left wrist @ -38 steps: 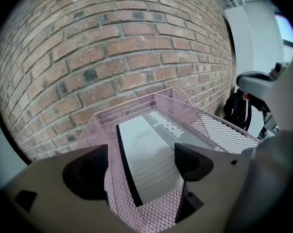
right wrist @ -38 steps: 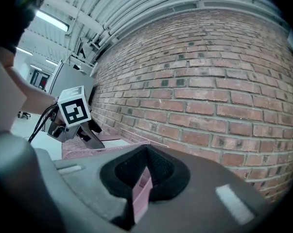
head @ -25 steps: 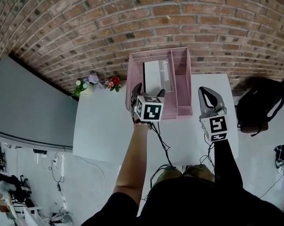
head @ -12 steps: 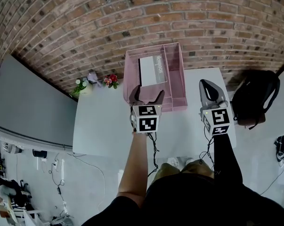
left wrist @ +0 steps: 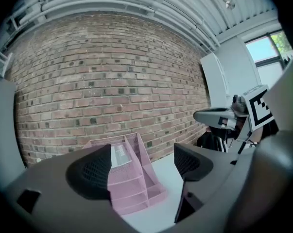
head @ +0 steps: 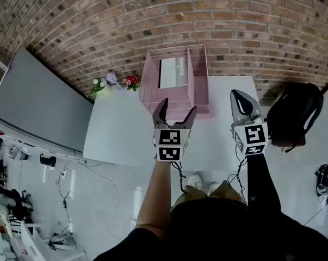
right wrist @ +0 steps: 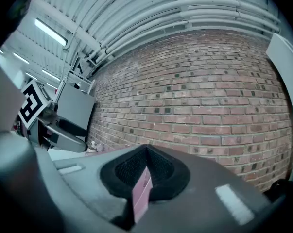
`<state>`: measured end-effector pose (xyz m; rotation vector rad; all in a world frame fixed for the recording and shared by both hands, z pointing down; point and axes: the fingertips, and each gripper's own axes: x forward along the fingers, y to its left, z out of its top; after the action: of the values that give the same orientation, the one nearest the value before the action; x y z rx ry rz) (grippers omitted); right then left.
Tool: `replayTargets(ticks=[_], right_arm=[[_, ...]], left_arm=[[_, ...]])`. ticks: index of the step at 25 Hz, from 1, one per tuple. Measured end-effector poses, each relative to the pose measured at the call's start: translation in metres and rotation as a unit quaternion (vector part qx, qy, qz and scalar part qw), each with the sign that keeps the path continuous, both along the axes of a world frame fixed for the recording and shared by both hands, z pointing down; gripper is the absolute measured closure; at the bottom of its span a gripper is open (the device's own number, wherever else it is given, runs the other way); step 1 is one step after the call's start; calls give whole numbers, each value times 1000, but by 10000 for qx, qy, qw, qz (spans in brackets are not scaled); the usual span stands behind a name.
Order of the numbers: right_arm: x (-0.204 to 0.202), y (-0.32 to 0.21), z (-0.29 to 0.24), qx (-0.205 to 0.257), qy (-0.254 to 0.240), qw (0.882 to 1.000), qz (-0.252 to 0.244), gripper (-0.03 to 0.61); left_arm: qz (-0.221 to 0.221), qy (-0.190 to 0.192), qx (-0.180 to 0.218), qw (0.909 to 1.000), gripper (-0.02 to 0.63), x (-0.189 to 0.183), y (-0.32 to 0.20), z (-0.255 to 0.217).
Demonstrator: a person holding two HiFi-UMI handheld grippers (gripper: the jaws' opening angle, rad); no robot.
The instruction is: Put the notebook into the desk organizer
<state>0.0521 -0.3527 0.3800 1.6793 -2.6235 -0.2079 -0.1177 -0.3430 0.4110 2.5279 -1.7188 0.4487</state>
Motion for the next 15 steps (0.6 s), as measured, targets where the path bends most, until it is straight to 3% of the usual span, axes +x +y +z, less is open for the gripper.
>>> replayTargets(ticks=[5,9,15], right_arm=[[14,21,2,8,7,9996,-298,578],[23,35,2,60,17,9987,-499,578],[29,49,-2,143,-16,9973,-721,578]], left_arm=[[-222,142,254,9993,218,17,29,-12],[-472,96,491,9976,339,24,49,-22],[-528,22,657,9964,418,40,69,-30]])
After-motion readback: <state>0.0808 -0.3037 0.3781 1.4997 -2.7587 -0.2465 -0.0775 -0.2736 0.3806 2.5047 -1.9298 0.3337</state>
